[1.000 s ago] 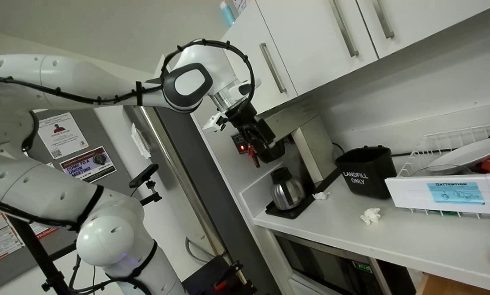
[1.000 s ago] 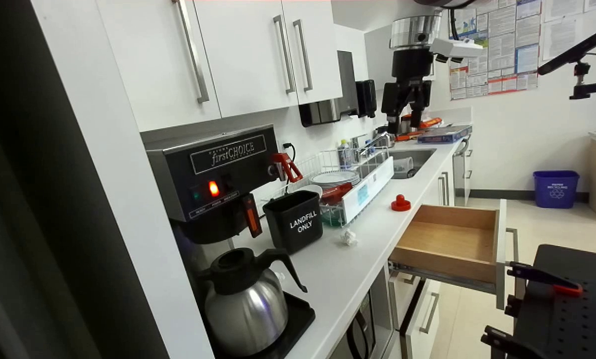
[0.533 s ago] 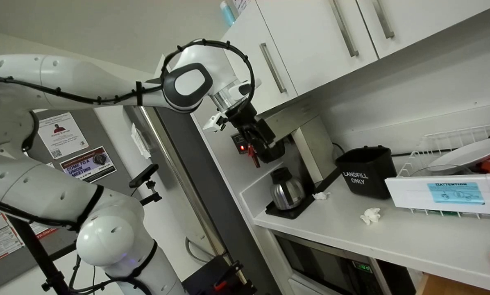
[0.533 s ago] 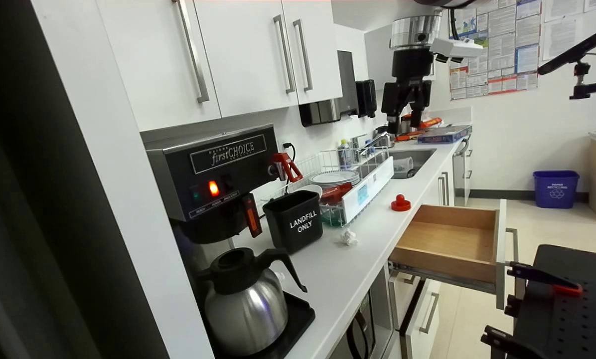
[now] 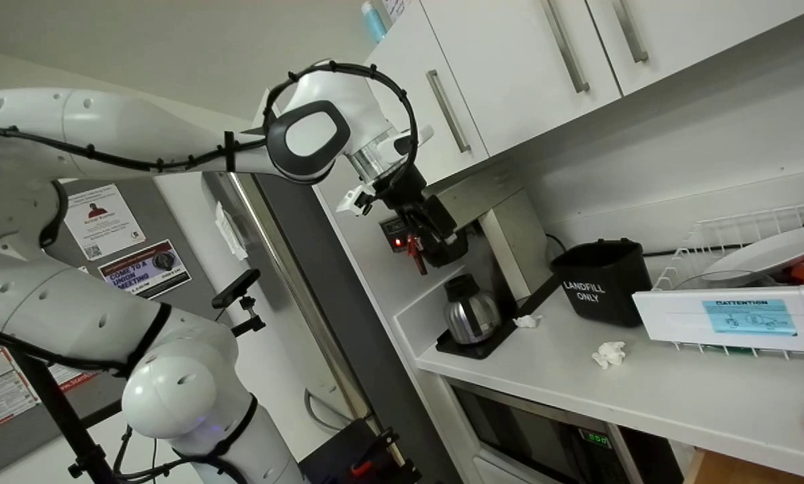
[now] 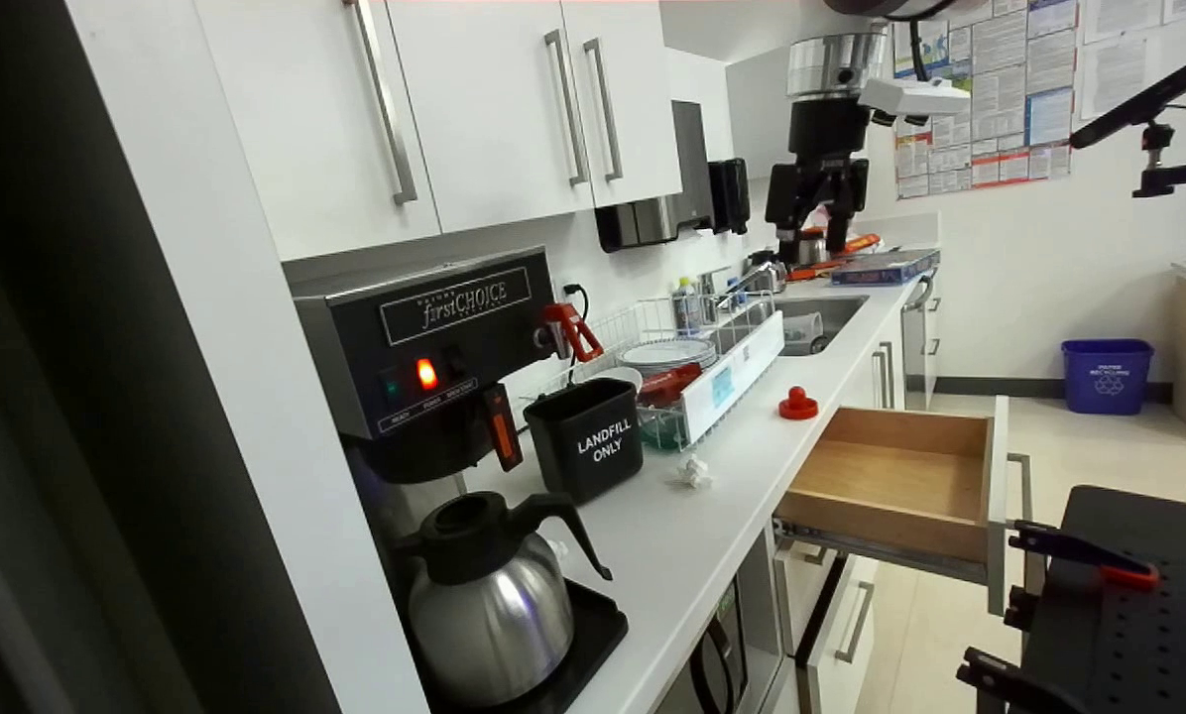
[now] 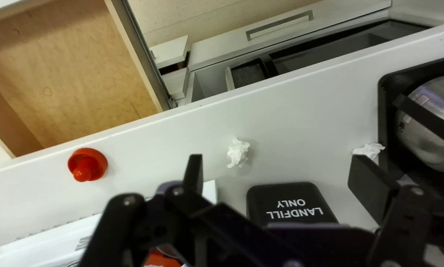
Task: Close the top drawer of the kitchen unit
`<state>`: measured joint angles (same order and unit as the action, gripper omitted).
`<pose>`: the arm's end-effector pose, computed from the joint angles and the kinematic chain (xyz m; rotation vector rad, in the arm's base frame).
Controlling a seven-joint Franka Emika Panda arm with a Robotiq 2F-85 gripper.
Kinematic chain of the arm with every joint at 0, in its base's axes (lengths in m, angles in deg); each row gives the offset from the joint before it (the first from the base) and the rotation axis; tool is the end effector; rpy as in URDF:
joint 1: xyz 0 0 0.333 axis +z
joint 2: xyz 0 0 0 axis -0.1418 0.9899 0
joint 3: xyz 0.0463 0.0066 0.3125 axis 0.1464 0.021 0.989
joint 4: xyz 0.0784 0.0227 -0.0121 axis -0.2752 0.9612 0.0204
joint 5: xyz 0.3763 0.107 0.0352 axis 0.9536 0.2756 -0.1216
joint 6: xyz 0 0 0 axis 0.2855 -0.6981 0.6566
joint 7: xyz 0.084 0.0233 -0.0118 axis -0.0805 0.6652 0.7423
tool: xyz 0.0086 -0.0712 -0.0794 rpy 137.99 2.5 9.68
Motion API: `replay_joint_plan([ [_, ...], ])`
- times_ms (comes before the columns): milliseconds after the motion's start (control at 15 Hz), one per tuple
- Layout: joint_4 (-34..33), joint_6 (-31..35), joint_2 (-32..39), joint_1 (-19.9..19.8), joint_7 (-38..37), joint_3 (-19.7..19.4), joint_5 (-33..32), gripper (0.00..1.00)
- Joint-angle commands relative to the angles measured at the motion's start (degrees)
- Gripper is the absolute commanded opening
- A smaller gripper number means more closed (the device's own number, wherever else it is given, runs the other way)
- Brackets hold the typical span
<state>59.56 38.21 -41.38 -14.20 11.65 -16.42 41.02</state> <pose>0.3764 -0.1002 0.4653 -3.0891 0.2426 -0.3291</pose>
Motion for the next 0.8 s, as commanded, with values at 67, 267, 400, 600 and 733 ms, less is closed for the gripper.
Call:
replay_joint_plan([
  [67, -1.9, 3.4, 4.6, -6.6, 0.8, -6.4, 0.3, 1.00],
  [267, -4.4, 6.4, 10.6, -10.3, 2.6, -12.6, 1.1, 1.00],
  [400, -6.4, 8.9, 15.7, -12.0, 4.0, -16.6, 2.0, 1.00],
  [600, -9.4, 11.3, 23.8, -13.6, 5.9, -21.1, 4.3, 1.00],
  [733, -10.3, 11.8, 28.6, -14.7, 6.5, -22.5, 6.2, 1.00],
])
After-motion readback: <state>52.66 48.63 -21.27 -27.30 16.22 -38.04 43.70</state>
